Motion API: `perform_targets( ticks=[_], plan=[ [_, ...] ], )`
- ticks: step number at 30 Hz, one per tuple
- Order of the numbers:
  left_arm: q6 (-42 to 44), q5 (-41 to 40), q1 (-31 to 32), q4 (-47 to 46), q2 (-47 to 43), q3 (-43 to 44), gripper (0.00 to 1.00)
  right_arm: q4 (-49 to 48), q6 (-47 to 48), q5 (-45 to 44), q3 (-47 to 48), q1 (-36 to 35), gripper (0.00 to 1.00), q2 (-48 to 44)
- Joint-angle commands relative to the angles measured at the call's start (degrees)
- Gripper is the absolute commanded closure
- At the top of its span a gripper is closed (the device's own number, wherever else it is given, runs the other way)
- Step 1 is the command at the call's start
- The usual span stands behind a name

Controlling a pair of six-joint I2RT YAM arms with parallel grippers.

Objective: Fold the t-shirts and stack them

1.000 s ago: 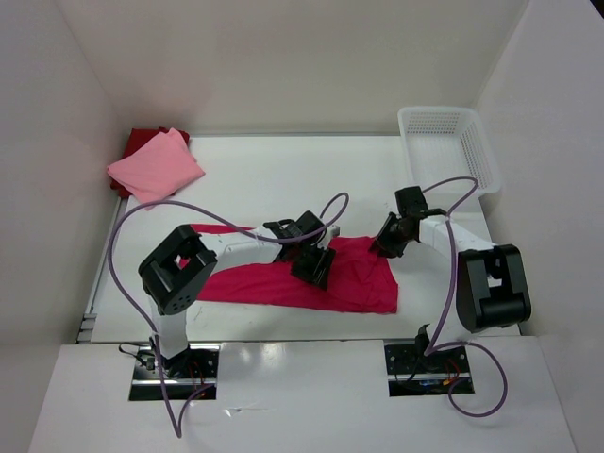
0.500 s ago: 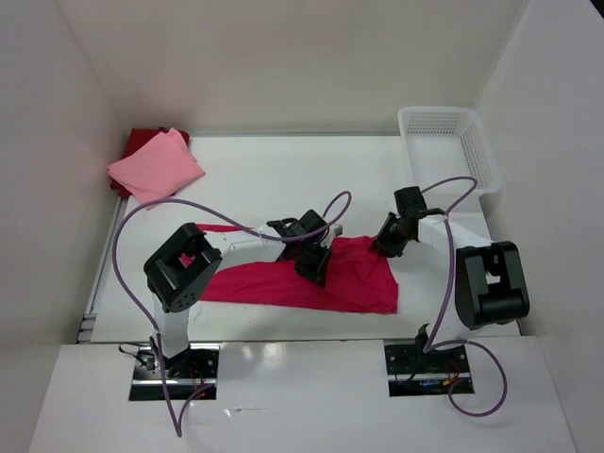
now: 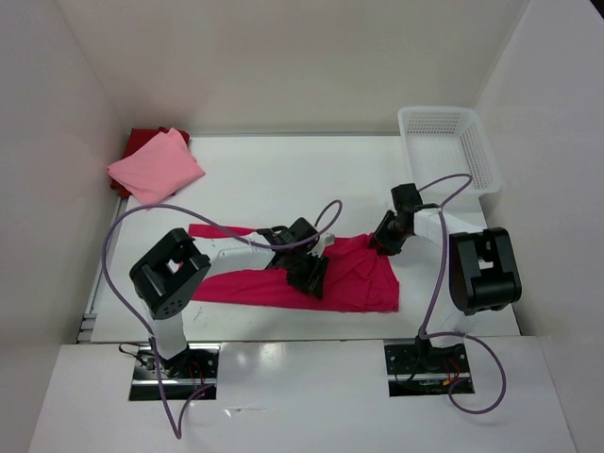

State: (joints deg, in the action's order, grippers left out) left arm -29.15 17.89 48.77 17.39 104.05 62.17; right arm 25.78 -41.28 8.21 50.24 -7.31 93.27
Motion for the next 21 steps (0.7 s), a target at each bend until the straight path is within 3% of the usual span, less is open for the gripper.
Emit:
perform_targets(
  ticks=[1,4,8,16,18,19,21],
  plan=[
    [-0.8,2.1,0.0,-0.4,-2.9,-0.8,0.41,-2.6,0.8,-3.8,2.7,0.7,0.58,1.1],
    [-0.8,1.0,0.0,-0.4,-4.7,-0.8,0.29,-0.4,1.4,-3.3,3.2,0.7,0.52,-2.1],
    [-0.8,-0.2,-0.5,1.9,-8.3,-0.1,0.23,3.3,1.9,-3.9,4.3,0.7,0.49,-7.4],
    [-0.3,-4.6,-8.6,3.9,-11.2,3.4,0.41,9.1,3.0,-3.3,3.8,0.7,0.46,-15.0],
    [-0.9,-4.0,-12.3,2.3,-9.5,4.2,0.44,9.1,3.0,-2.1,2.6,0.7,0.60,-16.0],
    [-0.9,-2.9,-13.7,0.6,-8.6,4.2,0.44,8.2,3.0,0.3,2.6,0.7,0.74,-16.0],
    [-3.2,0.0,-18.9,-0.8,-5.3,4.2,0.47,5.8,3.0,2.9,1.8,-0.2,0.87,-14.3]
  ],
)
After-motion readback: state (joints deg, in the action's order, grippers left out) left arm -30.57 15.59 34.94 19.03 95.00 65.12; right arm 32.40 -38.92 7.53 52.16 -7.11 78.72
